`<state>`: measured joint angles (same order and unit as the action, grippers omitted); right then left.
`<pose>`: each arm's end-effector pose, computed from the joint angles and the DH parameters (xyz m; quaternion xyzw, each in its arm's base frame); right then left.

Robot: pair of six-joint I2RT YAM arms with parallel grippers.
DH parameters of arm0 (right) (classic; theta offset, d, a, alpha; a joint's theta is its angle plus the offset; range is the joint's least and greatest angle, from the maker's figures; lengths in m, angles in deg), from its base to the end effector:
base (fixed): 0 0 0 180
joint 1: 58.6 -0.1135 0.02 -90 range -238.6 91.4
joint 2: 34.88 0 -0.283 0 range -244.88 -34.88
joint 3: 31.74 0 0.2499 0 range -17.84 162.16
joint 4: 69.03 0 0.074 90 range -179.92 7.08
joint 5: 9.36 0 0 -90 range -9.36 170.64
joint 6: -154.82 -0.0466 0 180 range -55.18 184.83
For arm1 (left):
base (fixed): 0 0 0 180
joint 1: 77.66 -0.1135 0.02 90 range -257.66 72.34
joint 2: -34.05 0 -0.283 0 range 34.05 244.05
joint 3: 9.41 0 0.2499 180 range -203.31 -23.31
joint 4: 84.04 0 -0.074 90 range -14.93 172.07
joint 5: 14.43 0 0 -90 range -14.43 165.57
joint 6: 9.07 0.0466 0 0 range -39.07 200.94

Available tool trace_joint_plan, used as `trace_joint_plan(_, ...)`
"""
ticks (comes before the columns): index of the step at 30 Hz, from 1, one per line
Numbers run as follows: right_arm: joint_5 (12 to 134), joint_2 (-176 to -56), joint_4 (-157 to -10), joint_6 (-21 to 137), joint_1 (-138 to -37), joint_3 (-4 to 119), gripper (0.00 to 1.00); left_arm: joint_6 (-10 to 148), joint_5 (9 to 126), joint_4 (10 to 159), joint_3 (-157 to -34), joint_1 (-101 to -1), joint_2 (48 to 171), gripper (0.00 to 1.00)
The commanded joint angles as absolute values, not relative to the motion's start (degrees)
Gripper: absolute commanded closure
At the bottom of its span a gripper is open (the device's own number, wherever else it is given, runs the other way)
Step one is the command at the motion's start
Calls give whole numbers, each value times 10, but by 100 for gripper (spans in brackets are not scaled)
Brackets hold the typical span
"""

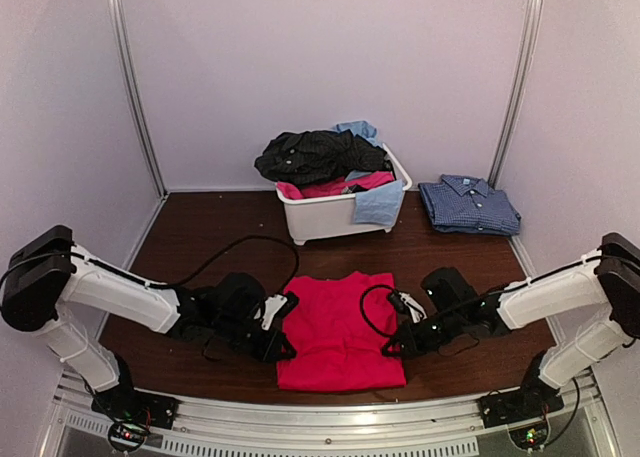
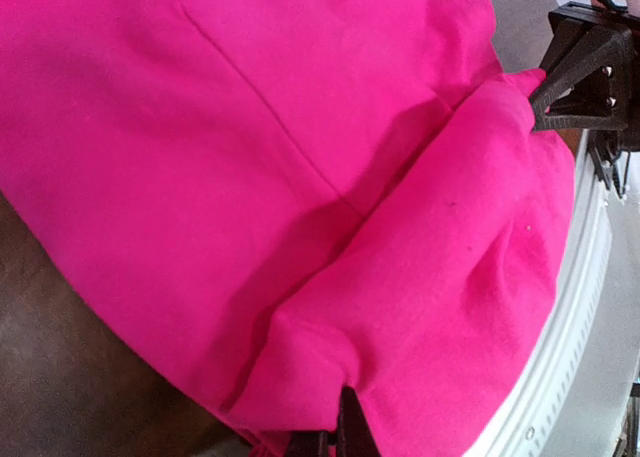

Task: Fold and stack the mixed laundry pile
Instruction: Fold the 2/3-rectangle-folded T-shirt at the center of the board.

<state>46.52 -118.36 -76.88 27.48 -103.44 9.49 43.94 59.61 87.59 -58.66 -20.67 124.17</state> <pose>0.1553 0.1913 0.1403 -0.1587 0.8902 0.4222 0.0646 0.1457 -0.2478 0.1430 0.2088 0.9058 -0.3410 0.1401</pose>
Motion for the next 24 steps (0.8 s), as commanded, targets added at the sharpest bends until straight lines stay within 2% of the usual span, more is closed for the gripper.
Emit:
trace_joint_plan(1, 485, -1108, -792, 197, -1092, 71, 100, 404, 593, 864, -557, -189, 1166, 100)
trace_joint_plan(6, 515, -1042, -886, 214, -1093, 94, 100, 438, 617, 790, -572, -194, 1094, 100)
trace_joint_plan(14, 523, -1039, -984, 276, -1064, 180, 100, 495, 605, 728, -629, -245, 1077, 100)
trace_joint_plan(24, 493, -1086, -1055, 386, -964, 287, 100, 571, 579, 703, -733, -326, 1137, 100)
